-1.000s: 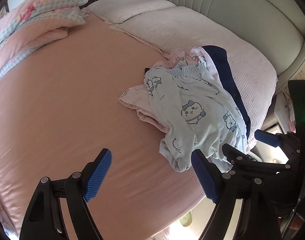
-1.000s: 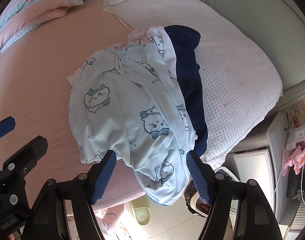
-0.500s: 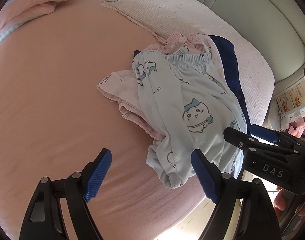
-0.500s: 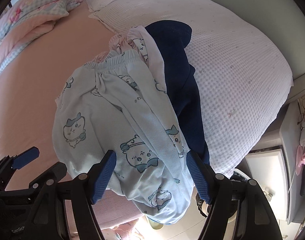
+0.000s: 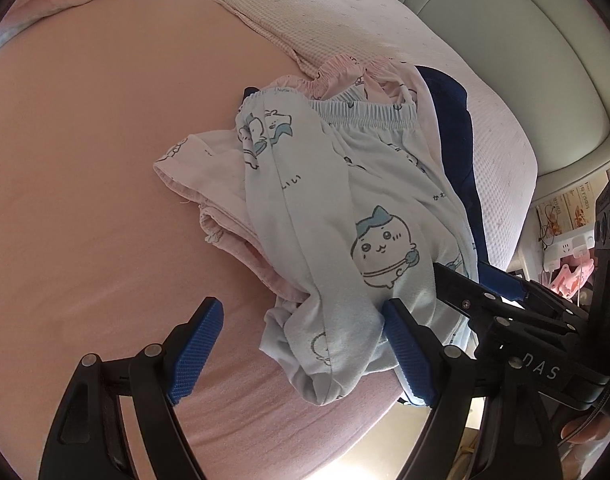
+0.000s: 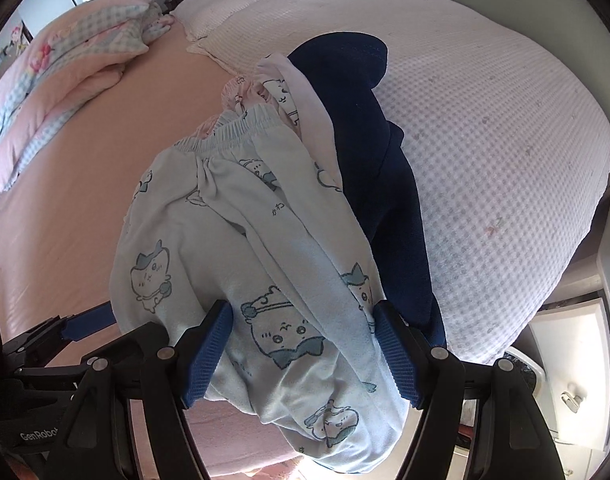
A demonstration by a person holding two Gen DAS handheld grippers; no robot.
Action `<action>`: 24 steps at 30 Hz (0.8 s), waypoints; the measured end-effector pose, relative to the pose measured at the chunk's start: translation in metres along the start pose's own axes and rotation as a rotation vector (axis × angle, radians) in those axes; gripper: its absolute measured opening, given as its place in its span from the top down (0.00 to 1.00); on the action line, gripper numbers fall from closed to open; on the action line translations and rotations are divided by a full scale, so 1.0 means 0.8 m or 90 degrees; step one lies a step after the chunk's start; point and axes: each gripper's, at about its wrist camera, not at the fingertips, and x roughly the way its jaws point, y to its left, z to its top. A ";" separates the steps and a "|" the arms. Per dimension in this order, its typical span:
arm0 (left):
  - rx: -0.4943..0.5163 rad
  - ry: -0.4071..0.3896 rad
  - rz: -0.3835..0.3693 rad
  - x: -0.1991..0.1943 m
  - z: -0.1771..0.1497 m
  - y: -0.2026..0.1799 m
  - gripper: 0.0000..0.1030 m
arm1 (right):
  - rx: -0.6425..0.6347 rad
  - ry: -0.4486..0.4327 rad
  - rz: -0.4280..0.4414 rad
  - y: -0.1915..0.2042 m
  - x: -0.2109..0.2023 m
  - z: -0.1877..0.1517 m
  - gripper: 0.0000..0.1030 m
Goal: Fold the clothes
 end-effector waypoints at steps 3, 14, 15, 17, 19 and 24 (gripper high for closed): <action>-0.008 0.007 -0.018 0.006 0.000 -0.001 0.21 | 0.022 -0.010 0.031 -0.009 0.001 -0.007 0.30; -0.027 -0.009 -0.068 0.011 -0.012 -0.005 0.21 | 0.051 -0.089 0.082 -0.035 -0.004 -0.033 0.30; -0.031 -0.009 -0.074 0.011 -0.014 -0.004 0.21 | 0.057 -0.102 0.086 -0.035 -0.007 -0.037 0.30; -0.036 -0.009 -0.085 0.012 -0.016 -0.005 0.21 | 0.058 -0.121 0.085 -0.041 -0.012 -0.040 0.31; -0.022 -0.018 -0.083 0.008 -0.019 -0.011 0.27 | 0.056 -0.132 0.079 -0.052 -0.019 -0.037 0.35; -0.014 -0.039 -0.080 0.000 -0.022 -0.022 0.42 | 0.041 -0.144 0.047 -0.045 -0.036 -0.058 0.53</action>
